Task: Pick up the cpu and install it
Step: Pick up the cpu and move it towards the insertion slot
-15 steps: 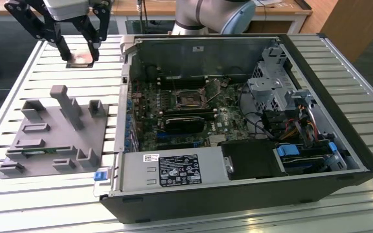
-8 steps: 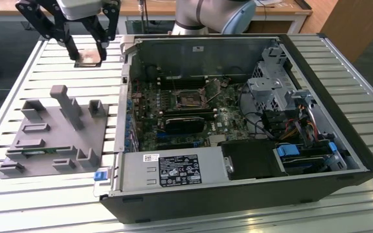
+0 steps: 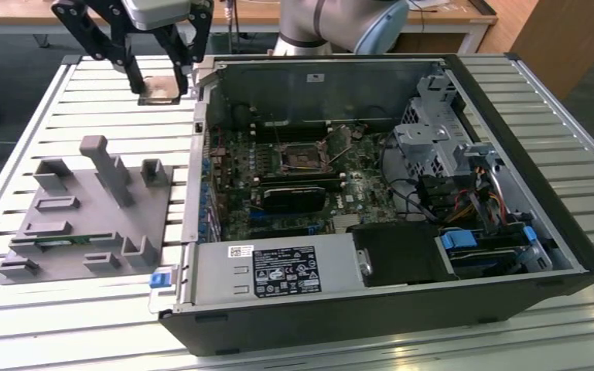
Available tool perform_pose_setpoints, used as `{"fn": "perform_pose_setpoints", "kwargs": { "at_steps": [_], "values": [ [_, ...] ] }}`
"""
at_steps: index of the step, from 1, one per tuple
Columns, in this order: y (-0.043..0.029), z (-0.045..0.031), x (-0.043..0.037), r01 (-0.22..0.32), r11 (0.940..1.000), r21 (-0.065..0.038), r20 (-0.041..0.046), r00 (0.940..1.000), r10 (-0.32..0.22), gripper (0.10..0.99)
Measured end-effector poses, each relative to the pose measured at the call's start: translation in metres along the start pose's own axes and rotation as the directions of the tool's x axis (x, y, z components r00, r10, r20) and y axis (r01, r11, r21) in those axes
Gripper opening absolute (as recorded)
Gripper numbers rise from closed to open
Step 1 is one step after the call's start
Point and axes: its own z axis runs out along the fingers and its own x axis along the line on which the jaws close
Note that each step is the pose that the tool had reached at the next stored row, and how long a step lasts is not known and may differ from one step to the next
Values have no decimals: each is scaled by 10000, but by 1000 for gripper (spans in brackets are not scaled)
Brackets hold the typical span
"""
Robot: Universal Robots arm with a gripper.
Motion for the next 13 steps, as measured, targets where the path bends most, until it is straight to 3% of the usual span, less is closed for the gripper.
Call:
{"fn": "perform_pose_setpoints", "kwargs": {
  "at_steps": [13],
  "values": [
    [91,8,-269,0,10000,0,-1,10000,0,529]
  ]
}}
